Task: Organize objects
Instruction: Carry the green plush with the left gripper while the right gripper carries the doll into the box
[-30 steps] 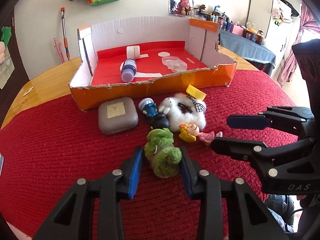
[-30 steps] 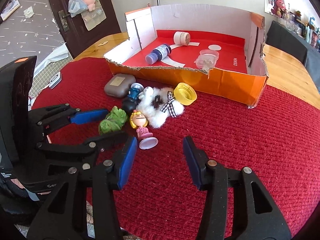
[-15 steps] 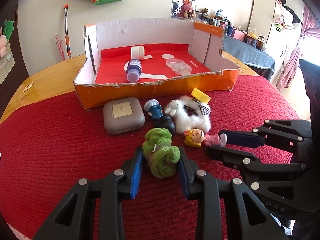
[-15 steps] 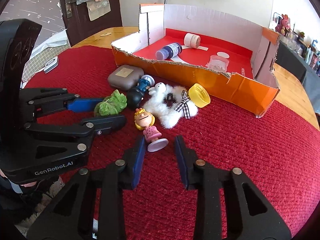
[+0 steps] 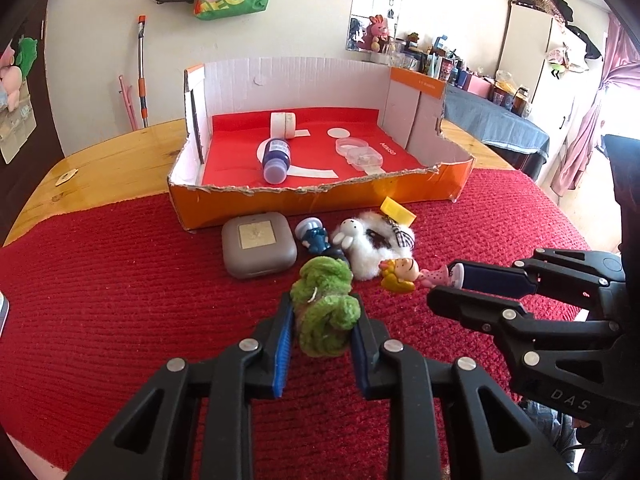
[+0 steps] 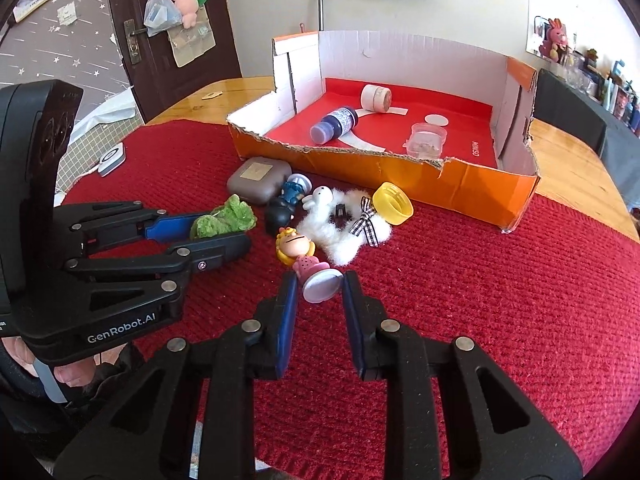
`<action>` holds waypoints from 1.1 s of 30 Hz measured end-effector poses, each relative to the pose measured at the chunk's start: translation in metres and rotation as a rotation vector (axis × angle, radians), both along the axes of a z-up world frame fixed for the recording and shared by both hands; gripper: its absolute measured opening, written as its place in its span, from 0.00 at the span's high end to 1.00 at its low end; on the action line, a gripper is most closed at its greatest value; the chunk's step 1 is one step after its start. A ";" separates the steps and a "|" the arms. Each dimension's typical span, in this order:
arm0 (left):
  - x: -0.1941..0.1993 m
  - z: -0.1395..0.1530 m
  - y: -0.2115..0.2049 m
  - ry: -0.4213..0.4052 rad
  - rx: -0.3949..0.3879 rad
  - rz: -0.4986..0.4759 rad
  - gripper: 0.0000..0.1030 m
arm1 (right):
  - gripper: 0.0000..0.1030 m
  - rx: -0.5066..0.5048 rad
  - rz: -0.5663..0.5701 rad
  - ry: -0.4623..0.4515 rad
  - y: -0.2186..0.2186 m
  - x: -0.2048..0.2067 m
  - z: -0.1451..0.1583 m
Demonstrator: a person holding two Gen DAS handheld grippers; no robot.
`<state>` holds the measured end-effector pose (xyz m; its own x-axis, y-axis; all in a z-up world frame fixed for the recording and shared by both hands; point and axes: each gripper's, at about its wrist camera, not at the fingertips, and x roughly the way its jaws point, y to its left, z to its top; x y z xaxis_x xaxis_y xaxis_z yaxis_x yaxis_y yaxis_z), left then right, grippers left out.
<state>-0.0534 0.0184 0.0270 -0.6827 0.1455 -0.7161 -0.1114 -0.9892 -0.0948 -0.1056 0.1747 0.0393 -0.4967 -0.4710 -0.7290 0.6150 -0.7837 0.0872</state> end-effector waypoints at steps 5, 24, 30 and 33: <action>0.001 0.006 -0.001 0.015 0.000 0.001 0.75 | 0.79 -0.014 -0.003 0.016 0.000 0.002 0.008; -0.017 0.023 -0.007 0.030 0.031 -0.006 0.75 | 0.79 -0.031 -0.003 0.026 0.000 -0.014 0.020; -0.029 0.032 -0.009 0.041 0.032 -0.005 0.75 | 0.79 -0.039 -0.002 0.026 -0.001 -0.024 0.027; -0.037 0.036 -0.010 0.044 0.033 -0.004 0.75 | 0.79 -0.039 -0.002 0.029 -0.001 -0.029 0.031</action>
